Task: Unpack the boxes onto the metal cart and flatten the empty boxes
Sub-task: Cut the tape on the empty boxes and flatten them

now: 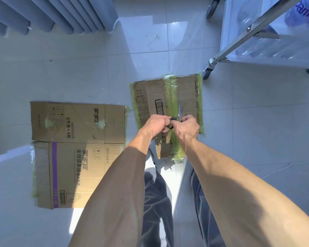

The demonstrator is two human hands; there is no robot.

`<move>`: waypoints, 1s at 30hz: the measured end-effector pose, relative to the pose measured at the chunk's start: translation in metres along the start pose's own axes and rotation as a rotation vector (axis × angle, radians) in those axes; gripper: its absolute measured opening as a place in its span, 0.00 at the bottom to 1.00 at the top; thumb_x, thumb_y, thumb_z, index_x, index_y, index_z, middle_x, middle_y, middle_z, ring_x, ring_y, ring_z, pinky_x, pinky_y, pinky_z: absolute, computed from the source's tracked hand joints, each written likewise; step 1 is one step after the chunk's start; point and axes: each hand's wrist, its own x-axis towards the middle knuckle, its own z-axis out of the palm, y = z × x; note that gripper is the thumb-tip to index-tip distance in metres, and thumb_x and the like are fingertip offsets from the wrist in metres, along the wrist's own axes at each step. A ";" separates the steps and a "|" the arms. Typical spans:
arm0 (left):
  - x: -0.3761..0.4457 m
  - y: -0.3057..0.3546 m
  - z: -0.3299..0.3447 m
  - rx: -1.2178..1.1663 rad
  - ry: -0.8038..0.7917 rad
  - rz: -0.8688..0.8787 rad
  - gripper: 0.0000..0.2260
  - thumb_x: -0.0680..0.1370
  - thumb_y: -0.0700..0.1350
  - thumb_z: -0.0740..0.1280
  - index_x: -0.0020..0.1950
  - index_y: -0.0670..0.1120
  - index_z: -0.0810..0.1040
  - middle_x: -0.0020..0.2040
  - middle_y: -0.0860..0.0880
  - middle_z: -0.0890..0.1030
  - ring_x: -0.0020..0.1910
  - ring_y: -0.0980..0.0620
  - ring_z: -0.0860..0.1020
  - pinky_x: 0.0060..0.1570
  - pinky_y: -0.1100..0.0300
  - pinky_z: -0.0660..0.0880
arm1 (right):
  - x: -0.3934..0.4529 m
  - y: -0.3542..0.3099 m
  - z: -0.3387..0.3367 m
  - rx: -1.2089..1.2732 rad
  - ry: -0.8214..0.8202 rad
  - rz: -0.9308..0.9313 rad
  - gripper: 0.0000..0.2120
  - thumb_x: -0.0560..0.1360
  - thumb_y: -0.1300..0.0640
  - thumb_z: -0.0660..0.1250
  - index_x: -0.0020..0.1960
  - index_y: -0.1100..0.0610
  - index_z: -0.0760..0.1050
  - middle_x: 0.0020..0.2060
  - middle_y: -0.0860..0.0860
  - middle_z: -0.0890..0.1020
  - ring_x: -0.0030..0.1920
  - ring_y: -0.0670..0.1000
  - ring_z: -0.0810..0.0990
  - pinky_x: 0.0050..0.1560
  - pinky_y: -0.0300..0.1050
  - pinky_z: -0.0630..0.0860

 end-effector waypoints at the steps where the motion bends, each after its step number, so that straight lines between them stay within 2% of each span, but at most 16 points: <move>1: 0.001 -0.002 0.002 0.034 0.025 0.006 0.15 0.76 0.33 0.63 0.53 0.46 0.86 0.49 0.48 0.85 0.42 0.52 0.79 0.50 0.58 0.77 | 0.002 0.002 0.000 -0.006 -0.003 0.018 0.13 0.68 0.53 0.76 0.47 0.54 0.74 0.41 0.50 0.78 0.46 0.53 0.78 0.43 0.42 0.73; 3: 0.003 -0.007 0.006 0.203 0.172 0.034 0.16 0.75 0.37 0.62 0.56 0.49 0.85 0.58 0.49 0.83 0.53 0.50 0.80 0.61 0.56 0.75 | 0.003 0.005 -0.001 -0.049 0.013 0.058 0.14 0.68 0.55 0.77 0.49 0.54 0.75 0.41 0.50 0.77 0.45 0.52 0.76 0.43 0.41 0.70; 4: 0.004 -0.009 0.007 0.298 0.282 0.043 0.17 0.77 0.38 0.61 0.60 0.50 0.83 0.62 0.49 0.81 0.57 0.48 0.80 0.62 0.56 0.74 | 0.003 0.007 -0.001 -0.078 0.032 0.082 0.14 0.68 0.56 0.76 0.51 0.55 0.76 0.42 0.51 0.78 0.45 0.52 0.75 0.43 0.41 0.69; 7: 0.007 -0.007 0.009 0.481 0.493 0.016 0.19 0.79 0.38 0.61 0.70 0.46 0.73 0.65 0.42 0.76 0.60 0.42 0.77 0.59 0.53 0.73 | 0.006 0.004 -0.006 -0.118 0.117 0.096 0.13 0.71 0.60 0.73 0.54 0.54 0.76 0.47 0.54 0.82 0.48 0.54 0.79 0.43 0.42 0.70; 11: 0.023 0.006 0.008 0.562 0.537 0.064 0.27 0.78 0.36 0.61 0.76 0.48 0.62 0.65 0.38 0.70 0.56 0.38 0.77 0.53 0.51 0.74 | 0.031 -0.020 -0.009 -0.185 0.170 -0.140 0.11 0.76 0.64 0.67 0.58 0.57 0.73 0.39 0.52 0.76 0.41 0.54 0.75 0.41 0.42 0.68; 14: 0.049 0.013 0.015 0.597 0.557 0.056 0.36 0.76 0.35 0.65 0.80 0.51 0.54 0.69 0.36 0.65 0.61 0.37 0.74 0.61 0.45 0.73 | 0.054 -0.039 -0.008 -0.254 0.193 -0.295 0.09 0.77 0.64 0.65 0.56 0.58 0.72 0.38 0.52 0.75 0.40 0.55 0.76 0.41 0.44 0.69; 17: 0.079 0.016 0.023 0.618 0.596 -0.015 0.40 0.77 0.37 0.67 0.81 0.51 0.47 0.74 0.33 0.60 0.70 0.34 0.67 0.68 0.41 0.67 | 0.072 -0.055 0.001 -0.214 0.201 -0.319 0.09 0.77 0.65 0.63 0.57 0.59 0.72 0.44 0.54 0.78 0.46 0.57 0.78 0.47 0.46 0.73; 19: 0.101 0.018 0.031 0.579 0.626 -0.076 0.40 0.79 0.43 0.67 0.81 0.52 0.43 0.75 0.31 0.57 0.71 0.33 0.64 0.68 0.40 0.66 | 0.082 -0.065 0.009 -0.175 0.179 -0.353 0.12 0.77 0.65 0.62 0.60 0.59 0.72 0.50 0.55 0.78 0.50 0.57 0.78 0.55 0.52 0.75; 21: 0.120 0.018 0.040 0.563 0.671 -0.102 0.37 0.82 0.48 0.63 0.81 0.50 0.40 0.75 0.29 0.54 0.71 0.31 0.62 0.67 0.39 0.66 | 0.092 -0.073 0.017 -0.207 0.141 -0.435 0.16 0.77 0.64 0.62 0.64 0.59 0.71 0.53 0.56 0.76 0.49 0.57 0.78 0.58 0.53 0.73; 23: 0.135 0.019 0.050 0.553 0.719 -0.110 0.33 0.84 0.49 0.58 0.80 0.45 0.41 0.75 0.27 0.52 0.71 0.29 0.61 0.66 0.38 0.67 | 0.103 -0.075 0.023 -0.274 0.102 -0.499 0.16 0.77 0.62 0.63 0.64 0.58 0.70 0.53 0.56 0.75 0.49 0.57 0.77 0.58 0.52 0.71; 26: 0.147 0.025 0.065 0.532 0.657 -0.185 0.32 0.84 0.51 0.57 0.80 0.41 0.43 0.75 0.26 0.51 0.72 0.29 0.62 0.65 0.41 0.69 | 0.119 -0.066 0.028 -0.326 0.079 -0.441 0.13 0.77 0.62 0.62 0.61 0.57 0.71 0.53 0.56 0.75 0.51 0.58 0.77 0.58 0.51 0.70; 28: 0.152 0.027 0.077 0.513 0.609 -0.194 0.28 0.83 0.47 0.58 0.79 0.44 0.49 0.74 0.26 0.52 0.69 0.29 0.65 0.62 0.43 0.69 | 0.130 -0.053 0.026 -0.357 0.085 -0.377 0.12 0.77 0.63 0.61 0.60 0.57 0.72 0.52 0.56 0.76 0.53 0.58 0.77 0.58 0.51 0.69; 30: 0.156 0.025 0.090 0.508 0.646 -0.168 0.21 0.82 0.42 0.59 0.74 0.48 0.59 0.74 0.28 0.54 0.66 0.32 0.67 0.59 0.44 0.71 | 0.143 -0.041 0.019 -0.380 0.101 -0.336 0.12 0.77 0.63 0.61 0.60 0.57 0.72 0.52 0.55 0.75 0.52 0.57 0.77 0.57 0.50 0.68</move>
